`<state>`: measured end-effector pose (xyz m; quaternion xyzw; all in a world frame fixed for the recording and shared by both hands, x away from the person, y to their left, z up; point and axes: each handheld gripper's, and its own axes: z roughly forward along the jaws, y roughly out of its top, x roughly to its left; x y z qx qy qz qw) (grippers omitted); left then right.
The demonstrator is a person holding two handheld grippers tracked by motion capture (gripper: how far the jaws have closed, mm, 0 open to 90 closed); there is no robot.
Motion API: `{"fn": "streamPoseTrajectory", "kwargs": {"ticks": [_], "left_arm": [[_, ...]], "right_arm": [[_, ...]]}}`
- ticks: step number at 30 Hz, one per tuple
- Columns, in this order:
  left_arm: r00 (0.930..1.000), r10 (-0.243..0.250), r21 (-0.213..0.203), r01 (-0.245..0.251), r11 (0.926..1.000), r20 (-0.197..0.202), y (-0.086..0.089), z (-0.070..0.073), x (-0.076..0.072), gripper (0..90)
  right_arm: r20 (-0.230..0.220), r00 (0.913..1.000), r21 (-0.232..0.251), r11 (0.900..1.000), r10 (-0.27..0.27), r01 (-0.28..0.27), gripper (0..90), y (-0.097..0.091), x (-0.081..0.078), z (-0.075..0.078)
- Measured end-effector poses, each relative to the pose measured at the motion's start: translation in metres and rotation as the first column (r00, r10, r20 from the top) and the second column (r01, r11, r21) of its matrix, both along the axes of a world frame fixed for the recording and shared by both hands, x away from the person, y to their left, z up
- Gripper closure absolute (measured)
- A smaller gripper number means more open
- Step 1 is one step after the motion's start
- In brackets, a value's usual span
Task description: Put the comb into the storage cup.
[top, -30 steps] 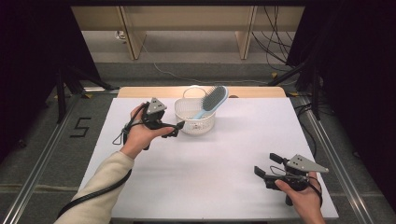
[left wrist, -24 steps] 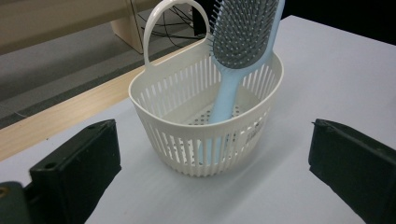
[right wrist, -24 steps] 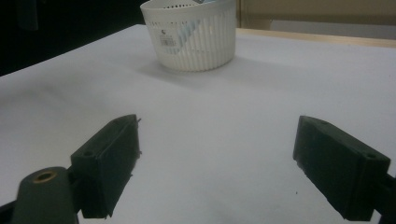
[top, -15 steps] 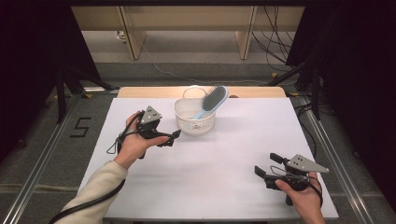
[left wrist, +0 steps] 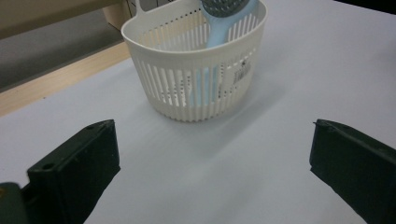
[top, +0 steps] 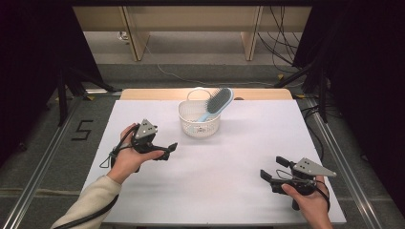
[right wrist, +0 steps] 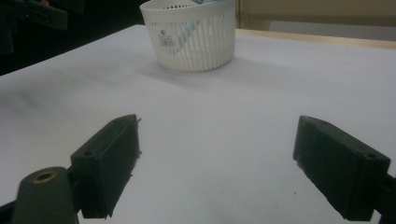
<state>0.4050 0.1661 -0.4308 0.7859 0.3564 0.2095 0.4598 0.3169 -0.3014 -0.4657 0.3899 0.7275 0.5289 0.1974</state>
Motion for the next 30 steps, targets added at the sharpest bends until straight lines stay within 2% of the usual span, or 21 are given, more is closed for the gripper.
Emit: {"fn": "streamPoseTrajectory", "kwargs": {"ticks": [5,12,30], "left_arm": [[0.9999,-0.016,-0.005,0.016,0.9999,-0.004,0.006,-0.008,-0.01,0.8],[0.9997,-0.019,-0.021,0.02,0.9996,0.011,0.011,-0.015,-0.024,0.9],[0.999,-0.016,-0.029,0.017,0.9994,0.043,0.026,-0.019,-0.047,0.8]], "right_arm": [[0.0,1.0,-0.001,1.0,0.0,0.0,15.4,0.0,0.0,0.0],[-0.001,1.0,-0.002,1.0,0.002,-0.002,15.5,0.0,0.0,0.0],[0.003,1.0,0.0,1.0,0.0,0.0,15.4,0.0,0.0,0.0]]}}
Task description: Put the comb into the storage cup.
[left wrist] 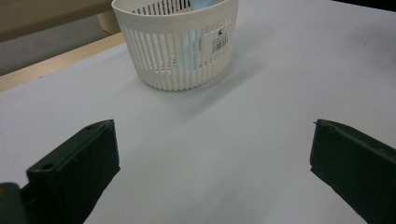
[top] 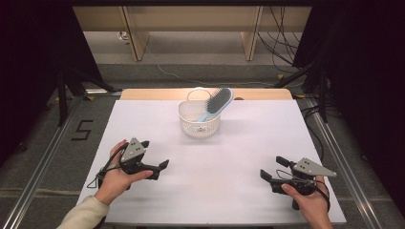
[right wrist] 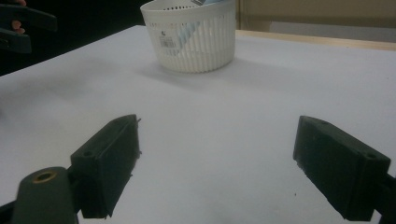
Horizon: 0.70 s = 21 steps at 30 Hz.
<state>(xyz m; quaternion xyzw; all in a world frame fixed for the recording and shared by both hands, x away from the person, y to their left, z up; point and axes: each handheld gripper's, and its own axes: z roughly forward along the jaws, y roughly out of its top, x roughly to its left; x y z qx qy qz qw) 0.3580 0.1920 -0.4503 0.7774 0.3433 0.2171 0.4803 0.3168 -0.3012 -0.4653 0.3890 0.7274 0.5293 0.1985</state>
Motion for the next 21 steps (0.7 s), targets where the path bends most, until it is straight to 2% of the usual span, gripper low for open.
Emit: {"fn": "streamPoseTrajectory", "kwargs": {"ticks": [13,21], "left_arm": [[0.9995,0.029,-0.007,-0.029,0.9995,0.009,0.019,-0.01,-0.014,0.9],[0.9994,0.033,0.004,-0.033,0.9994,0.005,0.022,-0.015,-0.019,0.9]], "right_arm": [[-0.002,1.0,0.0,1.0,-0.003,0.003,15.4,0.0,0.0,0.0],[0.0,1.0,-0.002,1.0,-0.004,0.004,15.4,0.0,0.0,0.0]]}}
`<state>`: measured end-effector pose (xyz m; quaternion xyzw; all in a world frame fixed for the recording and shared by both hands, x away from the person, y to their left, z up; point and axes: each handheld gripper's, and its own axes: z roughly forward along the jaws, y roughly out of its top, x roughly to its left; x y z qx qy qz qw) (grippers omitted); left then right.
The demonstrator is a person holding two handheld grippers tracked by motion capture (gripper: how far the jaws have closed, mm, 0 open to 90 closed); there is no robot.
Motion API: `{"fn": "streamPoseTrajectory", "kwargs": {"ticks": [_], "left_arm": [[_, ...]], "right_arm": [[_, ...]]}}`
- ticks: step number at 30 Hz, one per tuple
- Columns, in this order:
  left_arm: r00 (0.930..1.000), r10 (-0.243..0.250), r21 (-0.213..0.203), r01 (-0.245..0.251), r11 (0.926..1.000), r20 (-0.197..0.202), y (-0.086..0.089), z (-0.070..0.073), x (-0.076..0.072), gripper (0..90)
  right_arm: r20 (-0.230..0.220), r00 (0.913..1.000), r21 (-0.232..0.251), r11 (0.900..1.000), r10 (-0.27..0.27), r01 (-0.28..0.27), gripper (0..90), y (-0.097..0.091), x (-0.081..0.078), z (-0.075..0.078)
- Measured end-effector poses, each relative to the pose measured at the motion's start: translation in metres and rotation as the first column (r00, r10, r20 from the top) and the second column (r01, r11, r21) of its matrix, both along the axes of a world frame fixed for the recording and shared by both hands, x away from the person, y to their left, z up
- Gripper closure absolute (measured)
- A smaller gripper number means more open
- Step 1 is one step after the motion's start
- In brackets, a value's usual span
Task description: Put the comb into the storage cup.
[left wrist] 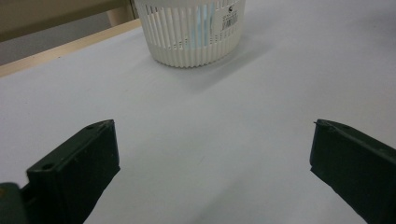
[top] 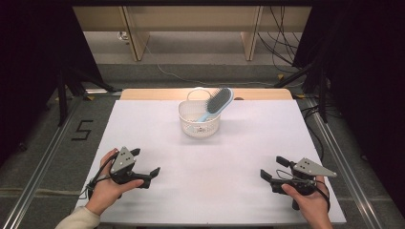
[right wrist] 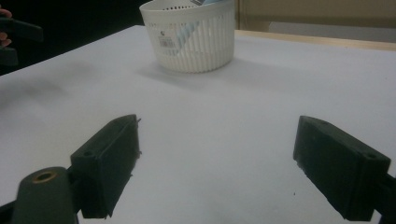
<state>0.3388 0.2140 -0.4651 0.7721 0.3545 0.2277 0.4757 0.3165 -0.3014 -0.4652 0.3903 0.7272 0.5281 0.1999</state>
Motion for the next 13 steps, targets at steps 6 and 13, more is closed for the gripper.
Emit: {"fn": "streamPoseTrajectory", "kwargs": {"ticks": [6,13], "left_arm": [[0.9999,-0.003,-0.02,0.002,0.9998,-0.012,-0.0017,-0.0013,0.0004,0.9],[0.9999,0.001,-0.011,-0.001,0.9999,-0.012,-0.0018,-0.003,0.0017,0.9]], "right_arm": [[0.0,1.0,-0.001,1.0,0.0,0.0,15.4,0.0,-0.0001,-0.0001],[-0.001,1.0,-0.004,1.0,0.002,-0.002,15.4,0.001,-0.0006,0.0]]}}
